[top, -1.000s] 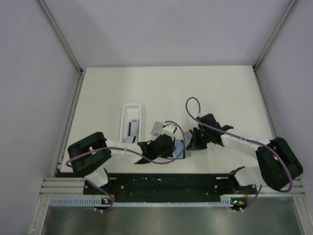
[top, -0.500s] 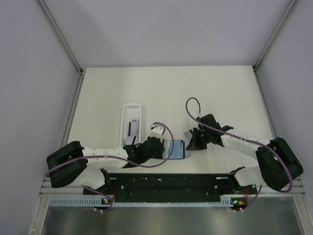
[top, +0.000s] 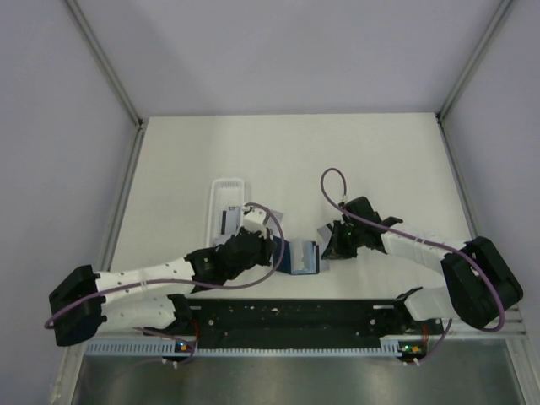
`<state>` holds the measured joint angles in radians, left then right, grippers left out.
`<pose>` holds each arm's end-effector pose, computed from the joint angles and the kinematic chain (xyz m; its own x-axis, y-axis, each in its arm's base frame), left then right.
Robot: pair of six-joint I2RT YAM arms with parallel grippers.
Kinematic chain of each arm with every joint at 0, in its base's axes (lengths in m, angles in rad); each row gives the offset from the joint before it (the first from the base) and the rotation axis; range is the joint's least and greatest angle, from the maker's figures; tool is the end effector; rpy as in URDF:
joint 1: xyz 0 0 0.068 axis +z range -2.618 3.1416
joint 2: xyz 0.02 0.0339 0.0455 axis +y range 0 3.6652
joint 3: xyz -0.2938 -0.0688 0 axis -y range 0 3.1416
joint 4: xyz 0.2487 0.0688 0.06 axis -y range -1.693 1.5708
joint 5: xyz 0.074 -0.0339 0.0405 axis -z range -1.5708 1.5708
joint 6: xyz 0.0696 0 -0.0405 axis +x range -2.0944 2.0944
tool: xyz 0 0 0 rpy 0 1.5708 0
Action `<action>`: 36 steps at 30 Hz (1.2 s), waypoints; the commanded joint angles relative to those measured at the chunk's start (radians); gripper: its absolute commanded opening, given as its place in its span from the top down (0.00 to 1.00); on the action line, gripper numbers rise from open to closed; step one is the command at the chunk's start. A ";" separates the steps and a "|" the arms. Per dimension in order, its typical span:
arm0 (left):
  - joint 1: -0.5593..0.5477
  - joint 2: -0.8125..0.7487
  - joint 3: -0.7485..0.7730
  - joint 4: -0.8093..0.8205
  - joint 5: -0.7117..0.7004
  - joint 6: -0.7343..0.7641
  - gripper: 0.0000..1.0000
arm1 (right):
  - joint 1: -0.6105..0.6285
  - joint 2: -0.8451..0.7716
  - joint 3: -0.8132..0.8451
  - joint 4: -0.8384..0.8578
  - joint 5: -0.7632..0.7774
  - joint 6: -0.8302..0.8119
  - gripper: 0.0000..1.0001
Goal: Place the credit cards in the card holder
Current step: Turn over the card slot in the card holder.
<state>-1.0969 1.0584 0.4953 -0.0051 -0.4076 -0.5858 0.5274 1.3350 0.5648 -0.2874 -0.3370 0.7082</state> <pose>0.1316 -0.1961 0.2133 -0.5720 0.0030 -0.8203 0.4179 0.8616 -0.2882 0.1960 0.1408 0.1474 -0.9720 0.1443 -0.1855 0.0224 0.8426 0.5381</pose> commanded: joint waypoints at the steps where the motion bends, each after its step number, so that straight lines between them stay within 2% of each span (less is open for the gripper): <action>1: 0.003 0.021 0.100 0.194 0.133 0.095 1.00 | 0.002 0.013 -0.042 -0.067 0.108 -0.019 1.00; 5: -0.015 0.187 0.207 0.226 0.256 0.095 1.00 | 0.002 0.021 -0.042 -0.061 0.104 -0.018 1.00; 9: -0.055 0.336 0.258 0.293 0.280 0.083 1.00 | 0.003 0.027 -0.043 -0.053 0.096 -0.016 1.00; 15: -0.058 0.489 0.239 0.387 0.273 0.024 1.00 | 0.002 0.024 -0.045 -0.053 0.095 -0.018 1.00; 28: -0.040 0.617 0.246 0.396 0.240 -0.012 1.00 | 0.003 0.021 -0.049 -0.053 0.098 -0.018 1.00; 36: -0.026 0.603 0.155 0.425 0.217 -0.051 1.00 | 0.002 0.023 -0.049 -0.052 0.098 -0.016 1.00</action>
<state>-1.1324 1.6825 0.6933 0.3717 -0.1635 -0.6132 0.5270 1.3342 0.5564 -0.2756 -0.3389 0.7113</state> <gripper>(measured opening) 0.030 0.006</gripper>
